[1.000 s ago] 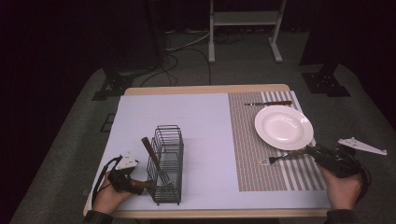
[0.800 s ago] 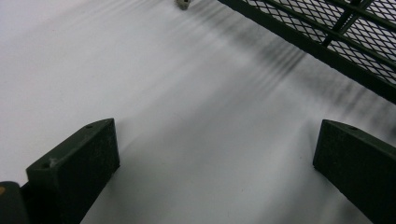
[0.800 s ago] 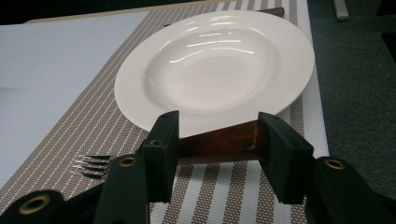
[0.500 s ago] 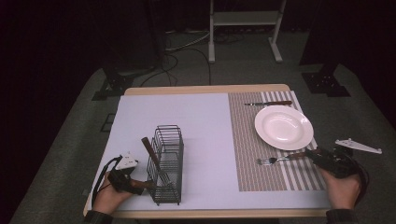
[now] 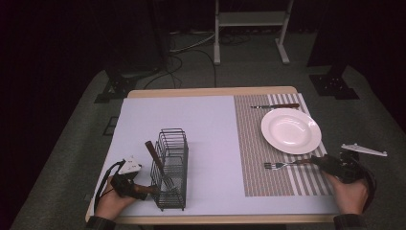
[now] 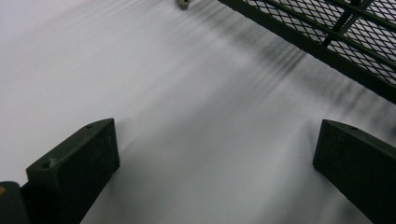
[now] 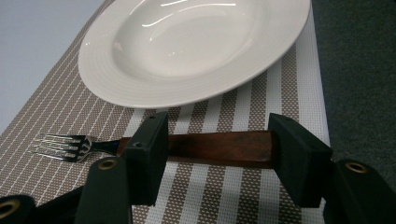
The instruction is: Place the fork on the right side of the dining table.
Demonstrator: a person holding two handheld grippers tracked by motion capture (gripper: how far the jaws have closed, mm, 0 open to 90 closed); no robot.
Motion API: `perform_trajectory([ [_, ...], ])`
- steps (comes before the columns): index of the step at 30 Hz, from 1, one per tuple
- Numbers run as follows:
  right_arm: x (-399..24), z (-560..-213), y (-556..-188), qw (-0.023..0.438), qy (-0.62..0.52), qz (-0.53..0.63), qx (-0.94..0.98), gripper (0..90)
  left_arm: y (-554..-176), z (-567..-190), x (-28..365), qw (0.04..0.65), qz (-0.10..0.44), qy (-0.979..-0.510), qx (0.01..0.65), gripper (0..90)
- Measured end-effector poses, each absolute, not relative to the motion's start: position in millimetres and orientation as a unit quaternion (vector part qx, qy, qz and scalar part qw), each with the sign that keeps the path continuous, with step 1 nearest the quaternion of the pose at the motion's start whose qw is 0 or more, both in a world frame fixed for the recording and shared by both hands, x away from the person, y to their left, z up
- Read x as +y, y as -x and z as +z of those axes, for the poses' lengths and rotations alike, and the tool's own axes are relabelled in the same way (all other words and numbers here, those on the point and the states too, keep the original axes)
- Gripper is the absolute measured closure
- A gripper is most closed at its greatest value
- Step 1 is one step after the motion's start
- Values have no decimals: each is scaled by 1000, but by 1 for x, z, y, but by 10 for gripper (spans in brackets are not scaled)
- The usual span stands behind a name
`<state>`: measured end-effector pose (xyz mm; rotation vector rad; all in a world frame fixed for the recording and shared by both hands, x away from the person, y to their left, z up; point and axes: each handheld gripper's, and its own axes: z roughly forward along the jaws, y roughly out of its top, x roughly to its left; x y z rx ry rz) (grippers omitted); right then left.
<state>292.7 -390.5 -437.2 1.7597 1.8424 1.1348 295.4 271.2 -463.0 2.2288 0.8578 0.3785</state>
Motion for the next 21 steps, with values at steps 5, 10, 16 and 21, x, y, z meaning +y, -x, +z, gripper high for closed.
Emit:
perform_trajectory([
  [5,-391,-440,-294,170,-623,396,652,374,-295,-463,271,354,146,-862,332,0],
  [10,-391,-443,-295,166,-626,391,654,359,-295,-463,271,354,146,-862,332,0],
  [16,-391,-446,-297,158,-632,384,655,335,-295,-463,271,354,146,-862,332,0],
  [21,-389,-449,-299,150,-635,376,658,309,-295,-463,271,354,146,-862,332,0],
])
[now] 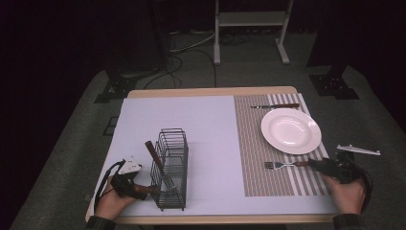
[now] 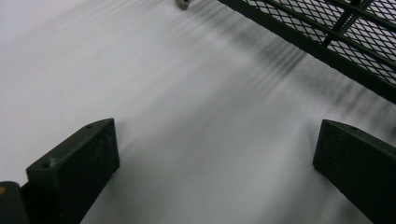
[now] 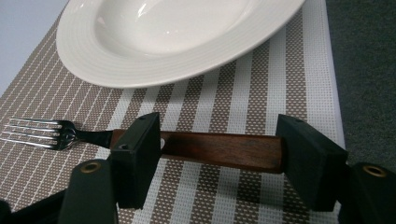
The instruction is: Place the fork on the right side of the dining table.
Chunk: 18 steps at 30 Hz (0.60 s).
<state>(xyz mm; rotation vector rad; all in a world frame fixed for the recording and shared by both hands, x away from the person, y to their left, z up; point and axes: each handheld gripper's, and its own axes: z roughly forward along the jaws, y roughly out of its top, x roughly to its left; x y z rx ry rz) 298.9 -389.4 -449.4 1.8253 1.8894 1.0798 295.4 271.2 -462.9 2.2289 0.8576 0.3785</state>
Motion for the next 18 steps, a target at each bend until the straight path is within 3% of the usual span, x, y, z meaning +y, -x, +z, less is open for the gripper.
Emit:
perform_trajectory([
  [18,-385,-451,-301,166,-633,352,669,249,-295,-463,271,354,146,-862,332,0],
])
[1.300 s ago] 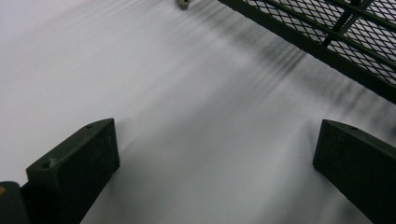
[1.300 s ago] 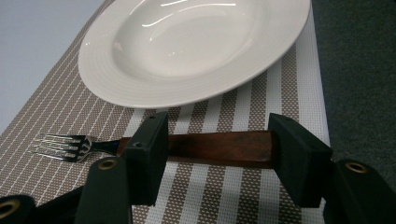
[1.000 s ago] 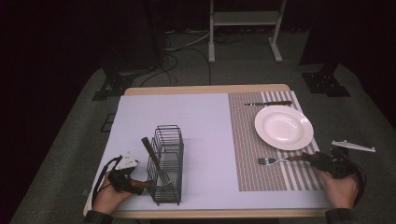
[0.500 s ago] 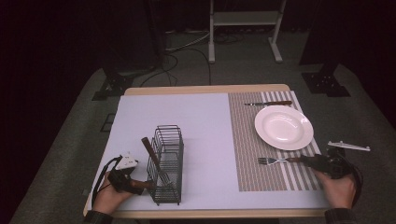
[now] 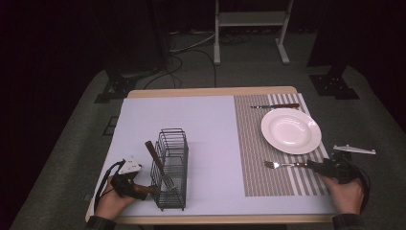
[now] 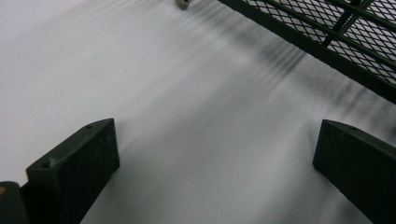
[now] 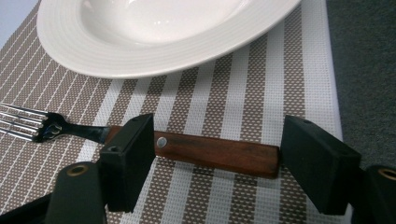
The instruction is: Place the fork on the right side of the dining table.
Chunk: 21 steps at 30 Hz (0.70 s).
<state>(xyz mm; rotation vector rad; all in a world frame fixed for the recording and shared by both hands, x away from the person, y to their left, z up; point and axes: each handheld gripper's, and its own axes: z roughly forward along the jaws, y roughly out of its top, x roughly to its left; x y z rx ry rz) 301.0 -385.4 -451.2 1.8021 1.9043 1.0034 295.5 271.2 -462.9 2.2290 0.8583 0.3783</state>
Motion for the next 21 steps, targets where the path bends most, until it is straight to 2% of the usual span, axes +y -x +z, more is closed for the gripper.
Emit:
perform_trajectory([
  [13,-383,-440,-297,189,-619,371,666,213,-295,-463,271,354,146,-862,332,0],
  [21,-367,-427,-295,198,-593,389,677,193,-295,-463,271,354,149,-862,330,0],
])
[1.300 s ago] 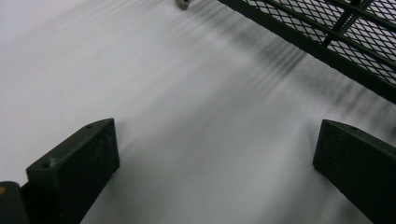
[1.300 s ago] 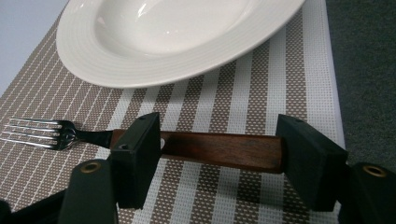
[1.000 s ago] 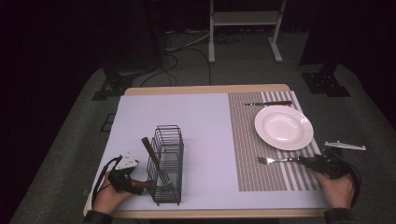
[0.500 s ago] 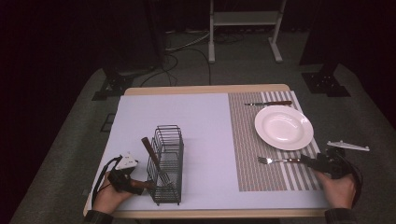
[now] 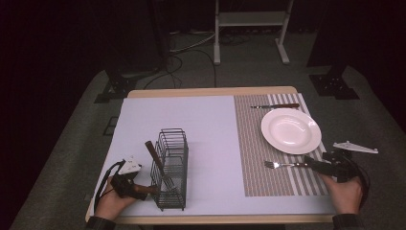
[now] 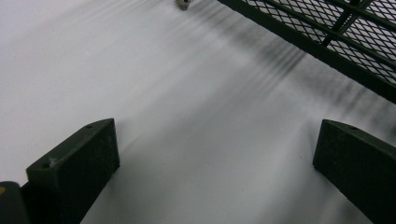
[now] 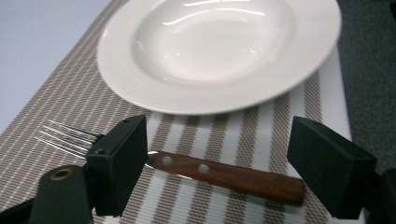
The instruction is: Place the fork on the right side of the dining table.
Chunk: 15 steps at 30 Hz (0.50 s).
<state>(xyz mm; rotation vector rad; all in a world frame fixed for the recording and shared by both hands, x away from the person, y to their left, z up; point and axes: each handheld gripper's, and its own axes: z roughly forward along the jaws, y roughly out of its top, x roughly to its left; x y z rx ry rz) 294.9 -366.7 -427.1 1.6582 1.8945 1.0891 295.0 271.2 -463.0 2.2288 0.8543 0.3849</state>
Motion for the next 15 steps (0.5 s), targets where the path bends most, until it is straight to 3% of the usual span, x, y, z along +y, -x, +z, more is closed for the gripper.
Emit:
perform_trajectory([
  [15,-313,-413,-297,182,-527,419,717,183,-295,-463,271,354,148,-862,331,0],
])
